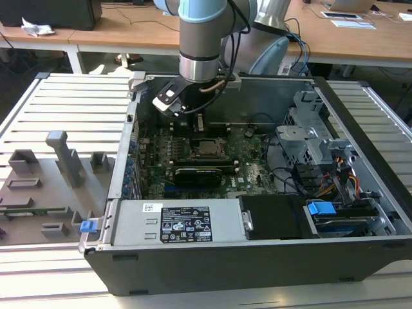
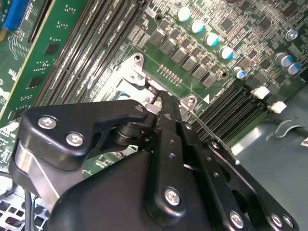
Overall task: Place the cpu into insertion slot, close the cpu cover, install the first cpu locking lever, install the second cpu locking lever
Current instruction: 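Close the cpu cover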
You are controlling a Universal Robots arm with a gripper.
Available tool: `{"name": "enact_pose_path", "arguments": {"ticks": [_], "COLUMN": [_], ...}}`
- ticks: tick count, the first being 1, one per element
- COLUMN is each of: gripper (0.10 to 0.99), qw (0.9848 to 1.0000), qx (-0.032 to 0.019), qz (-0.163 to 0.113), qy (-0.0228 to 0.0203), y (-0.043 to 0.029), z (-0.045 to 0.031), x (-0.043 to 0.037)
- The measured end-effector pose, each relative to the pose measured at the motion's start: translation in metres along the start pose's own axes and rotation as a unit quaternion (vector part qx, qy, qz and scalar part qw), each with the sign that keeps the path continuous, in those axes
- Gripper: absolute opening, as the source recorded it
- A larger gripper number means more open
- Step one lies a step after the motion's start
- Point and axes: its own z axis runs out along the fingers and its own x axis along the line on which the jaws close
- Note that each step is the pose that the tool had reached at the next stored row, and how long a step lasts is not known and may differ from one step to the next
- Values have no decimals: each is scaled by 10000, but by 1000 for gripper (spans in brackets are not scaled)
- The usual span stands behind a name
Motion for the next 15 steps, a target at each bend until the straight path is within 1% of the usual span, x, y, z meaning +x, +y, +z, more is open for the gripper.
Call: {"name": "enact_pose_path", "arguments": {"ticks": [3,5,7,9,10,11,13,14,15], "gripper": [106,106,106,106,106,106,106,106,106], "qw": [10000,10000,10000,10000,10000,10000,10000,10000,10000], "qx": [-1,1,1,2,1,1,-2,-4,-7], "qz": [-4,-3,-4,-3,-3,-4,-3,-4,-4], "qy": [0,0,0,0,-1,1,26,44,83], "y": [56,75,91,94,95,93,78,71,70], "z": [-9,-25,-67,-126,-131,-130,-122,-118,-113], "x": [-7,-10,-15,-19,-19,-37,-153,-214,-251]}}
